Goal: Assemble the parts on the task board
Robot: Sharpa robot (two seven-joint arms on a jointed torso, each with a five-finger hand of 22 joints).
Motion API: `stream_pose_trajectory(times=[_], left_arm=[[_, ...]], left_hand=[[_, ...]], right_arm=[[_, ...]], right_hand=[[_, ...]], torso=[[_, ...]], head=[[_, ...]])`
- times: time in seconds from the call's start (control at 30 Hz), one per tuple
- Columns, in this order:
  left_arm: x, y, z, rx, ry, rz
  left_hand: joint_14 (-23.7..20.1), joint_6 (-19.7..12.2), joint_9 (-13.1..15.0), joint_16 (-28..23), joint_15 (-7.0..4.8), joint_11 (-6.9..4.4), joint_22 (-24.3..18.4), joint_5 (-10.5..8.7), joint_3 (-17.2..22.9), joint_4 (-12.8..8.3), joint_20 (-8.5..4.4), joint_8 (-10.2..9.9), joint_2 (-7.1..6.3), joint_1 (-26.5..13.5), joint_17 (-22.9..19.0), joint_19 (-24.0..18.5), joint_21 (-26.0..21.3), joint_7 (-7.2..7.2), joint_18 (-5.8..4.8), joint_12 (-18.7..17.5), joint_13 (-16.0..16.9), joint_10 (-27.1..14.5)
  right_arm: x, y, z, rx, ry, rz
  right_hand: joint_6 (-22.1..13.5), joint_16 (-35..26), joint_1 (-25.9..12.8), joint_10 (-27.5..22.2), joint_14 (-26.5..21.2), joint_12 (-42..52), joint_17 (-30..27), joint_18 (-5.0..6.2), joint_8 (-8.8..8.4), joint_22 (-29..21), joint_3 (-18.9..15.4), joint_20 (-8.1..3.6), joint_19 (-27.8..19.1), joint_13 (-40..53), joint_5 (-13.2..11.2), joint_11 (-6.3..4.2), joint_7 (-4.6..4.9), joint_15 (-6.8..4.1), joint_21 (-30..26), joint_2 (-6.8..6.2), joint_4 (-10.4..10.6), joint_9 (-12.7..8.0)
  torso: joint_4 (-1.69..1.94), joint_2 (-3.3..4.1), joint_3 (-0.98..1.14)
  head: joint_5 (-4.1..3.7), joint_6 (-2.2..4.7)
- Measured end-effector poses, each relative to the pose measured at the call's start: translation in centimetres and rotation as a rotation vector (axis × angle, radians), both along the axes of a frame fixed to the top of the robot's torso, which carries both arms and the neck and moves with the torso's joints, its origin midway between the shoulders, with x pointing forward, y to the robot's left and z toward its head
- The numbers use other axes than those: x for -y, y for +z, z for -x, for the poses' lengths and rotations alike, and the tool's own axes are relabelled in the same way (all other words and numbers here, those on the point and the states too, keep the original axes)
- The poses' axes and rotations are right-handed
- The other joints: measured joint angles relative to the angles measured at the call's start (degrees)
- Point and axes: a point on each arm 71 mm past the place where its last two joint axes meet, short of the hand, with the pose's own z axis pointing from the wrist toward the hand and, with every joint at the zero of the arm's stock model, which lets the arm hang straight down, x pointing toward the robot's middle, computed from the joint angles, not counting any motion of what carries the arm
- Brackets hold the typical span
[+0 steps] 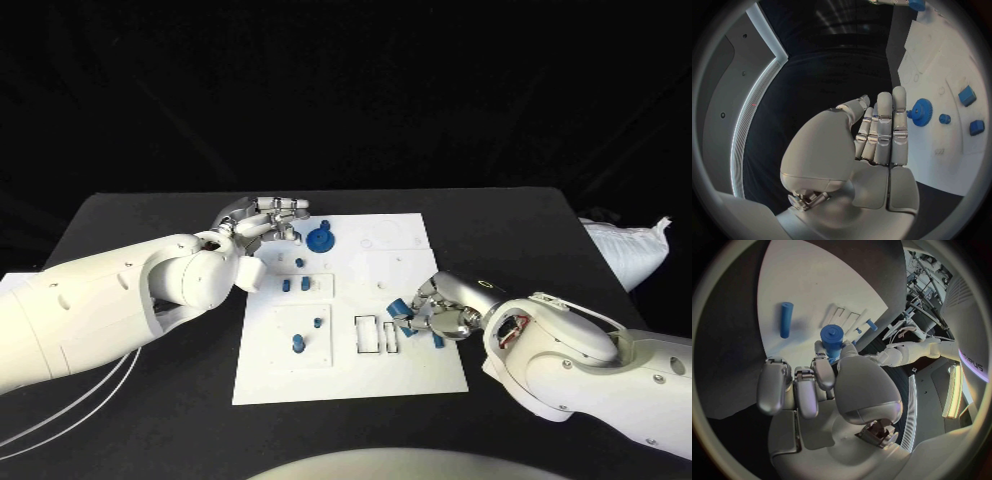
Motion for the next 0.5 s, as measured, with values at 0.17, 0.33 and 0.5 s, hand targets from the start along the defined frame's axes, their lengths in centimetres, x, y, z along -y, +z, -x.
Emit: stream_pose_trajectory(times=[0.17,0.33,0.5], left_arm=[[0.1,-0.1,0.0,-0.001,-0.002,0.001],[0.2,-0.1,0.0,-0.002,-0.003,0.001],[0.2,-0.1,0.1,-0.003,-0.005,0.002]], left_hand=[[0.0,-0.2,0.0,0.0,0.00,-0.21,-0.1,0.00,0.0,0.0,0.00,0.0,0.00,0.0,-0.1,0.0,0.0,0.20,0.00,0.0,-0.1,-0.2],[0.0,-0.2,0.0,0.0,0.00,-0.21,-0.1,0.00,0.0,0.0,0.00,0.0,0.00,0.0,-0.1,0.0,0.0,0.21,0.00,0.0,0.0,-0.2],[0.0,-0.2,0.0,0.0,0.00,-0.21,-0.1,0.00,0.0,0.0,0.00,0.0,0.00,0.0,-0.1,0.0,0.0,0.21,0.00,0.0,0.0,-0.2]], right_arm=[[-0.8,0.0,0.1,-0.020,0.006,-0.028],[-1.7,-0.2,0.0,-0.047,0.019,-0.040],[-2.4,-0.7,-0.1,-0.083,0.031,-0.041]], right_hand=[[0.3,0.0,0.0,-0.2,0.0,0.0,0.0,0.00,0.00,0.0,-0.2,0.00,0.0,0.0,0.7,-0.19,0.09,0.00,0.0,0.00,-0.1,0.1],[0.6,0.0,-0.1,-0.2,-0.2,0.0,0.0,0.00,0.43,0.1,-0.5,0.00,0.0,0.0,0.9,-0.20,0.23,-0.19,0.0,0.15,-0.2,0.3],[0.8,0.0,-0.4,-0.9,0.0,0.0,0.0,0.00,0.44,0.1,-0.7,-0.21,0.2,1.7,0.9,0.24,0.41,-0.42,0.0,0.97,-0.1,0.5]], torso=[[0.03,0.01,-0.02],[0.01,0.04,-0.08],[-0.05,0.07,-0.07]], head=[[0.16,0.03],[0.37,-0.04],[0.61,-0.18]])
